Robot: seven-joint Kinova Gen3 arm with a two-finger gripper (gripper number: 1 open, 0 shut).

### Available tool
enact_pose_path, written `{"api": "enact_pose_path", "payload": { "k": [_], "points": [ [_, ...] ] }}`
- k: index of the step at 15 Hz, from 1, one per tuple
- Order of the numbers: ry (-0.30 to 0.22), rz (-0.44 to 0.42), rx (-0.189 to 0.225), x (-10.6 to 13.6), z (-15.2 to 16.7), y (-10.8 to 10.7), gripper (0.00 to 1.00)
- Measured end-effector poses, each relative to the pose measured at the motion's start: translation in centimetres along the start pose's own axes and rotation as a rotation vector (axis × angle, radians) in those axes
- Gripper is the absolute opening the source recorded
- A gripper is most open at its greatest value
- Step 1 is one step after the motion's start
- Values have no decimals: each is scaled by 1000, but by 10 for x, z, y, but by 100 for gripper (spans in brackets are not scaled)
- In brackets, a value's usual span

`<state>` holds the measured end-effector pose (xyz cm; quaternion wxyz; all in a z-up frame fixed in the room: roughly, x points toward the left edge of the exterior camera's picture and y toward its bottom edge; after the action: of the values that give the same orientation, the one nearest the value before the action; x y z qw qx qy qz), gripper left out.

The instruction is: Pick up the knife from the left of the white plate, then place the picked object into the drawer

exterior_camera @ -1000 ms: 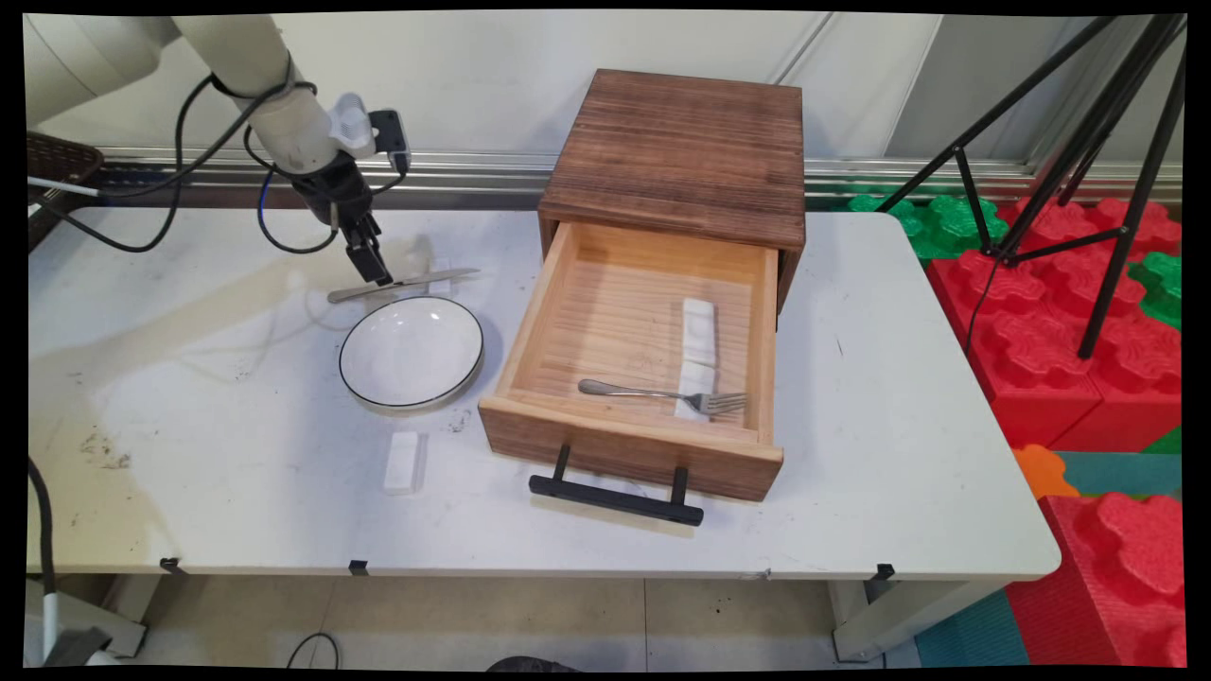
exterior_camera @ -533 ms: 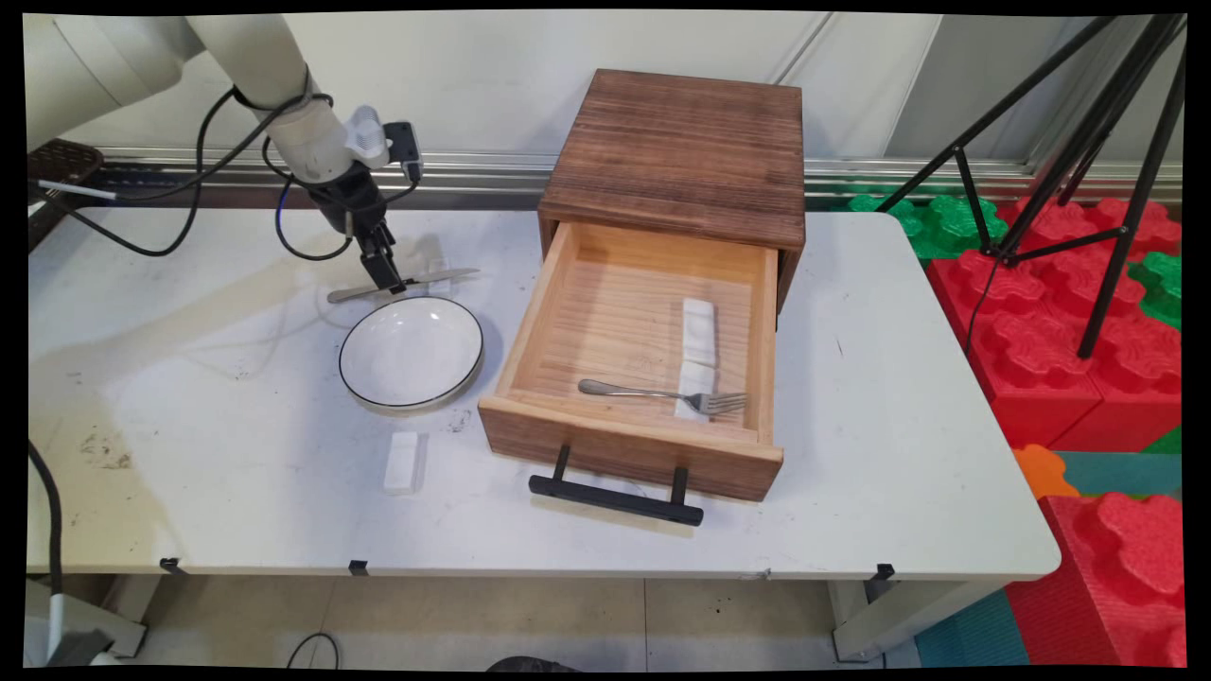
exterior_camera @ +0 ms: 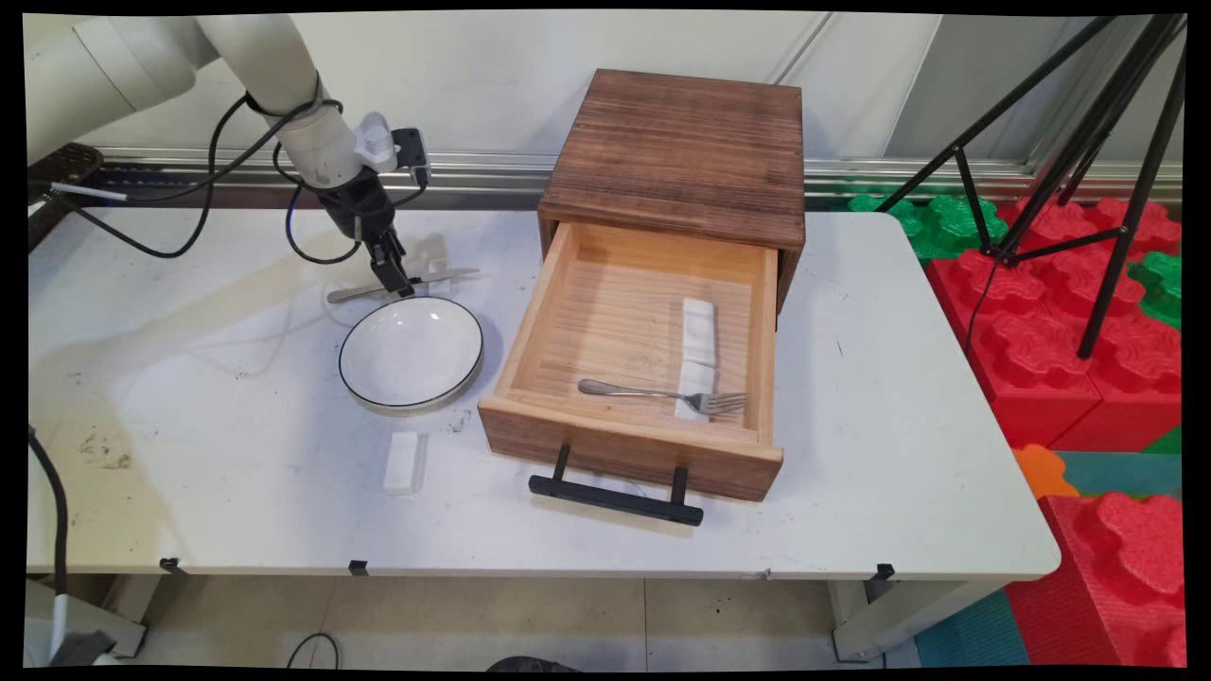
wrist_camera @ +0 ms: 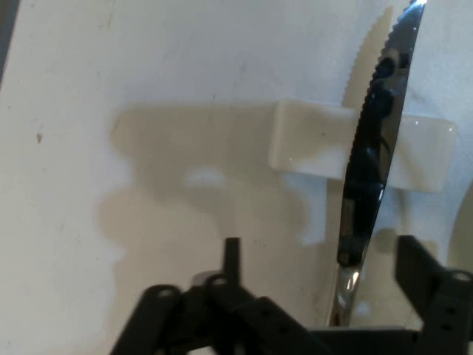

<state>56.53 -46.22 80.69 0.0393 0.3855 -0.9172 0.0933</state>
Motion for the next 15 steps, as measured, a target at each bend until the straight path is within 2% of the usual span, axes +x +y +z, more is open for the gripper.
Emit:
{"api": "enact_pose_path", "payload": {
  "k": [11, 15],
  "points": [
    [16, 25, -26, -1, -3, 5, 0],
    [23, -9, -6, -4, -9, 7, 0]
  ]
}}
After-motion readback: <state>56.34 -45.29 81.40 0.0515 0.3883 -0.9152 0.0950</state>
